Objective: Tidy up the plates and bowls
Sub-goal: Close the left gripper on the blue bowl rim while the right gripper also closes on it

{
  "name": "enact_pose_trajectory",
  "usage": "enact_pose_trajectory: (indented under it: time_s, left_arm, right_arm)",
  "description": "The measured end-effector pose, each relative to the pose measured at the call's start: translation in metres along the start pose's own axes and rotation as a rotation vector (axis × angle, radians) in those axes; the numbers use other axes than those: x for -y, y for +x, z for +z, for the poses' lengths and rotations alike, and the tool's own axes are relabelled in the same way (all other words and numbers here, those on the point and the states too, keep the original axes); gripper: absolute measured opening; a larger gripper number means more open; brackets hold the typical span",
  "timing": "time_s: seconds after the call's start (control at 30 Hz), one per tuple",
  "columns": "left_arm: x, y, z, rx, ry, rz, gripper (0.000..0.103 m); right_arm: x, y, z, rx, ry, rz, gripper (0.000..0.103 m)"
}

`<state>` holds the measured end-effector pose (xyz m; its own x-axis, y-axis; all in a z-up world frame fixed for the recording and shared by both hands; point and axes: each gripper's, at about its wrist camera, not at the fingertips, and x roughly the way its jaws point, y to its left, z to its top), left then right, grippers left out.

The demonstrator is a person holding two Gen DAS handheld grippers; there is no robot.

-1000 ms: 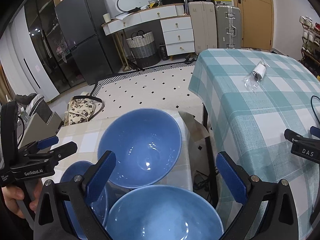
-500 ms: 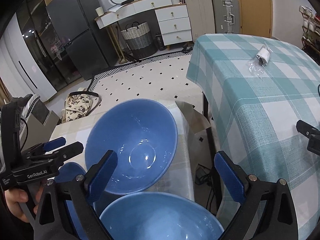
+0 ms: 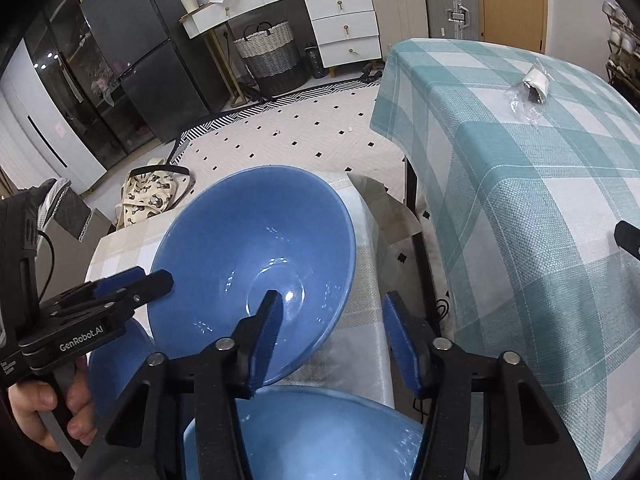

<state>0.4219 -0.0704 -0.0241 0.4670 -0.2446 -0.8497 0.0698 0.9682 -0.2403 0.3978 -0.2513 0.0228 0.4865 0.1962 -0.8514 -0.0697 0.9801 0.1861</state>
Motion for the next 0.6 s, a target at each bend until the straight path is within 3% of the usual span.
enact_pose_trajectory:
  time_s: [0.53, 0.6]
  left_arm:
    - [0.007, 0.005, -0.003, 0.009, 0.020, -0.057, 0.022]
    - [0.011, 0.005, -0.004, 0.004, 0.037, -0.054, 0.014]
  right_arm:
    - [-0.008, 0.009, -0.004, 0.006, -0.056, -0.028, 0.019]
    - [-0.010, 0.009, -0.004, 0.012, -0.061, -0.029, 0.016]
